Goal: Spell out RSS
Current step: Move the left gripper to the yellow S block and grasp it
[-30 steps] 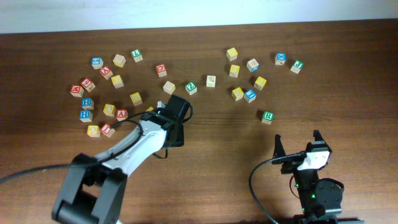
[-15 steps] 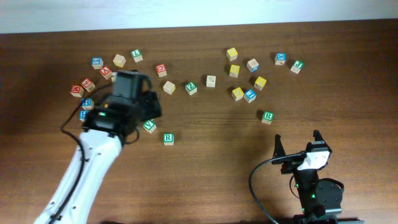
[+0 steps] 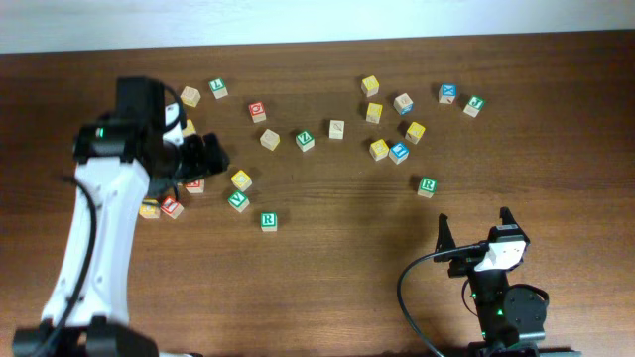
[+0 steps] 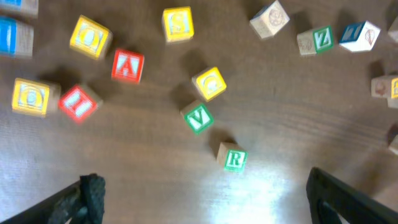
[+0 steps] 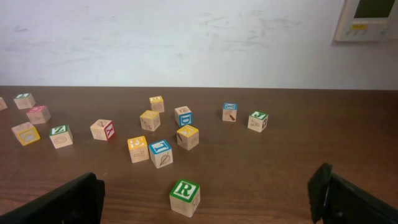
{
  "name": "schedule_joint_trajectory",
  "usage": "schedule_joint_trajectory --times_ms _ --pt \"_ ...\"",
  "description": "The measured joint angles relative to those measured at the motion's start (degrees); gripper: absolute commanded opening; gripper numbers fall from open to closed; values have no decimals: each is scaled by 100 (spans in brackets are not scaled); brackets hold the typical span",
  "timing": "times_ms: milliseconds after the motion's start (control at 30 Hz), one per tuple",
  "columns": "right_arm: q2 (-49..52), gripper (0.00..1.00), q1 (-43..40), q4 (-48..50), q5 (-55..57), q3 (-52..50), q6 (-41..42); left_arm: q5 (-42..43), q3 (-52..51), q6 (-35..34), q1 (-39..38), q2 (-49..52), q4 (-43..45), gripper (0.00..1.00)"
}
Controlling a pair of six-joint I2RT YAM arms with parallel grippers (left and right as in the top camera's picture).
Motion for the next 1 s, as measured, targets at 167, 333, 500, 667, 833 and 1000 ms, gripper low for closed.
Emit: schedule_joint_trajectory --times_ms 167,333,500,667,833,1000 --pt "0 98 -2 0 0 0 -4 127 487 -33 -59 654 404 99" --pt "0 98 -2 0 -2 0 -2 168 492 -332 -120 754 850 92" --pt "0 98 -2 0 0 0 -4 -551 527 -935 -378 1016 892 99" --pt "0 98 0 0 0 0 -2 -1368 527 -1161 -625 1700 1167 100" --pt "0 98 -2 0 -2 0 -2 -1764 527 -1250 -662 2153 1661 94" --pt "0 98 0 0 -2 0 0 -1891 527 -1257 -662 2308 2013 96"
